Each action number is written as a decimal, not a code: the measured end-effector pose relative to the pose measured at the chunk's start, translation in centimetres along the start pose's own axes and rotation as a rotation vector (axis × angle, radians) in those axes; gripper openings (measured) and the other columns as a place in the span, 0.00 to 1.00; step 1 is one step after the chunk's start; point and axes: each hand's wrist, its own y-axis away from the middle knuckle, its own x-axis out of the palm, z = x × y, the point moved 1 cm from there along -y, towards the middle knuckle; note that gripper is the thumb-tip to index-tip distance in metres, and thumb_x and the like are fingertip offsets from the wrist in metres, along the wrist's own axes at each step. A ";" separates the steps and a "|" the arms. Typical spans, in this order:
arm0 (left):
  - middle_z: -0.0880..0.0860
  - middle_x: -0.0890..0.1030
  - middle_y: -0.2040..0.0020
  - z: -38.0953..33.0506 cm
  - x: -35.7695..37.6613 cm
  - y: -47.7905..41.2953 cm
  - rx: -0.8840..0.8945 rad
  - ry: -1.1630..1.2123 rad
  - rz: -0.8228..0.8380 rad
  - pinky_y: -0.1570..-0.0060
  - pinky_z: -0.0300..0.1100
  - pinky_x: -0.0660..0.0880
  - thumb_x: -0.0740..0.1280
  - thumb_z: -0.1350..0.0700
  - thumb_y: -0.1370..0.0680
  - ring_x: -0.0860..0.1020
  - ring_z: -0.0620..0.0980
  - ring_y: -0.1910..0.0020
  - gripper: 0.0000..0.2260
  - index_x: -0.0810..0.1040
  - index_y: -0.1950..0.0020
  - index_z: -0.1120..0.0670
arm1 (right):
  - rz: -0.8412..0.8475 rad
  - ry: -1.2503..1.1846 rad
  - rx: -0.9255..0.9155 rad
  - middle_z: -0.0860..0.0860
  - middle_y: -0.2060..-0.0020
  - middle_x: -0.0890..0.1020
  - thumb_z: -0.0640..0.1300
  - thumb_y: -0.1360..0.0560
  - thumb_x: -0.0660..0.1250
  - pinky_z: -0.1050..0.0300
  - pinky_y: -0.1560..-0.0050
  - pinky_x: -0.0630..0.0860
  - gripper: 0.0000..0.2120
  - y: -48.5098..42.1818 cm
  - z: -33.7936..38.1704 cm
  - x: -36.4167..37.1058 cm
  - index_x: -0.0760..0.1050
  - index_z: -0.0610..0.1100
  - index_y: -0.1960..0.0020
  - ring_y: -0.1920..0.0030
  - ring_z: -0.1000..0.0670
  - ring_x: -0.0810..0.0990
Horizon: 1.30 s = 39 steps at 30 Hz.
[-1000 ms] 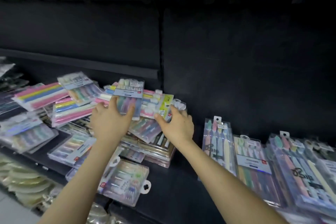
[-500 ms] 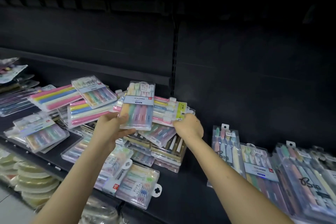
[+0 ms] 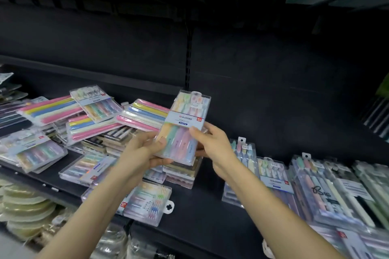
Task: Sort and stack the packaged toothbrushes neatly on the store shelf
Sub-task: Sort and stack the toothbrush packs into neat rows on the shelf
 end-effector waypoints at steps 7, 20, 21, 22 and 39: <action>0.48 0.81 0.52 3.4 5.9 0.5 0.166 -0.492 0.112 0.54 0.39 0.78 0.68 0.52 0.23 0.81 0.43 0.58 0.10 0.78 0.43 0.50 | -0.268 0.024 0.072 0.47 0.56 0.85 0.33 0.24 0.65 0.58 0.66 0.80 0.10 4.2 0.8 -9.2 0.79 0.42 0.45 0.61 0.50 0.83; 0.36 0.73 0.40 7.9 16.1 6.1 0.252 -0.437 0.400 0.51 0.23 0.69 0.64 0.37 0.31 0.71 0.34 0.41 0.25 0.67 0.35 0.36 | 0.183 0.516 0.445 0.54 0.49 0.84 0.28 0.25 0.62 0.69 0.48 0.75 0.18 15.4 2.8 -28.2 0.81 0.46 0.46 0.48 0.58 0.82; 0.34 0.71 0.40 8.2 16.7 6.5 0.251 -0.458 0.443 0.52 0.21 0.68 0.65 0.38 0.30 0.70 0.34 0.40 0.25 0.67 0.33 0.37 | 0.218 0.554 0.474 0.56 0.48 0.84 0.29 0.25 0.63 0.70 0.48 0.74 0.18 15.8 2.7 -28.5 0.80 0.47 0.44 0.47 0.60 0.81; 0.32 0.70 0.39 8.4 17.3 6.9 0.250 -0.502 0.491 0.50 0.21 0.68 0.65 0.39 0.30 0.68 0.33 0.39 0.26 0.67 0.32 0.38 | 0.239 0.573 0.495 0.56 0.45 0.83 0.30 0.25 0.63 0.69 0.45 0.73 0.19 16.1 2.5 -28.7 0.78 0.48 0.41 0.44 0.60 0.79; 0.46 0.74 0.36 10.6 19.2 10.1 0.401 -0.846 0.488 0.35 0.42 0.65 0.54 0.35 0.26 0.69 0.43 0.36 0.29 0.69 0.29 0.48 | 0.370 1.282 0.081 0.67 0.36 0.60 0.63 0.36 0.75 0.68 0.37 0.58 0.44 18.7 -0.3 -24.3 0.56 0.65 0.26 0.35 0.63 0.61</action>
